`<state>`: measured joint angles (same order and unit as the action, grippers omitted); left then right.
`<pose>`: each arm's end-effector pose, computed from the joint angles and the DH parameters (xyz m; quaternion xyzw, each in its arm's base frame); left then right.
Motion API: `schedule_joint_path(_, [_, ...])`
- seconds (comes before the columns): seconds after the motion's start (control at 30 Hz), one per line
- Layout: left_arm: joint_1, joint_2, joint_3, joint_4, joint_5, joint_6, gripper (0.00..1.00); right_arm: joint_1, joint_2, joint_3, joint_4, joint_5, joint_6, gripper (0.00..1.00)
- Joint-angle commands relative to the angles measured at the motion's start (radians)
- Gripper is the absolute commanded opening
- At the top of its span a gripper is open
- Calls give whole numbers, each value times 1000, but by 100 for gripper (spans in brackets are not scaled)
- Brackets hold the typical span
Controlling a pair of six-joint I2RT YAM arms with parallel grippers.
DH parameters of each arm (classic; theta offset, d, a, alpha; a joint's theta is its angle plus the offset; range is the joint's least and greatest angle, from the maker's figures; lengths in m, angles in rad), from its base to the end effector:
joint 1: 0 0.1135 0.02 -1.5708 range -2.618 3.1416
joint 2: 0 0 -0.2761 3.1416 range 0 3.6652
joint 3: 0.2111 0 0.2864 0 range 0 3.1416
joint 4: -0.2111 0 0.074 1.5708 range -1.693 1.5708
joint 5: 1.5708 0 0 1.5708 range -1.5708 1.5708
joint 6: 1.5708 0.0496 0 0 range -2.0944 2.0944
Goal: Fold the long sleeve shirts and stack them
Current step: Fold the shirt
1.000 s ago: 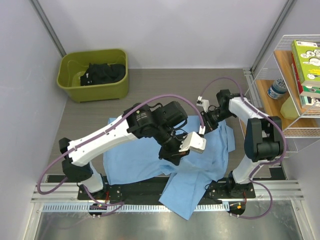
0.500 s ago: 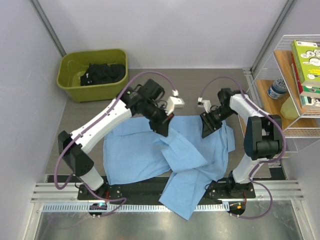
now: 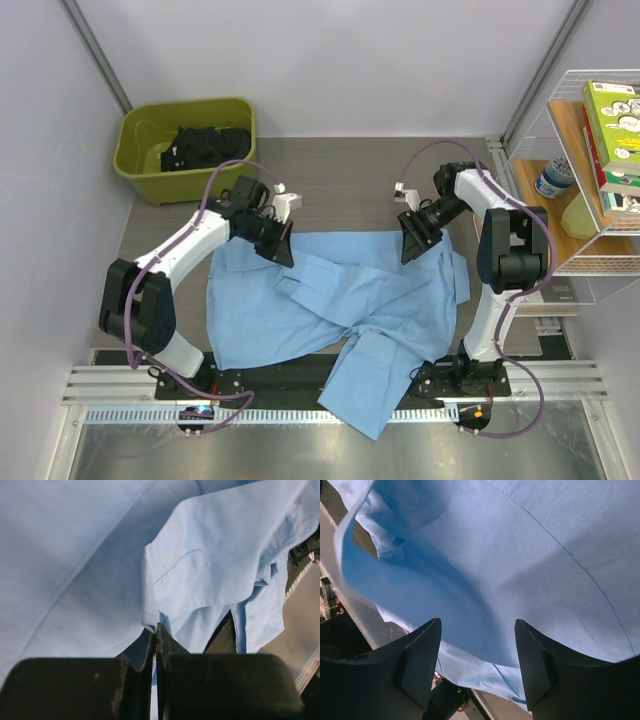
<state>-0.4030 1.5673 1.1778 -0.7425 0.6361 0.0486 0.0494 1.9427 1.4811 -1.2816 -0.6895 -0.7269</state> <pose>0.3097 -0.1641 0.2357 0.2739 0.8883 -0.3369 0.1497 0.3765 0.0502 0.1891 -0.3279 0.8789 0.3445 0.0355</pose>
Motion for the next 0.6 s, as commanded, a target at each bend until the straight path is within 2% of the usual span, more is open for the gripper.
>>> schedule_joint_path(0.0, [75,-56,-43,127,10,-9,0,1,25,48,-48,-25,-28,64])
schedule_joint_path(0.23, [144,-44,-78,132,-18,49,0,0,76,91,-9,41,12,56])
schedule_joint_path(0.57, [246,-38,-93,114,-61,86,0,0,97,261,-19,79,50,56])
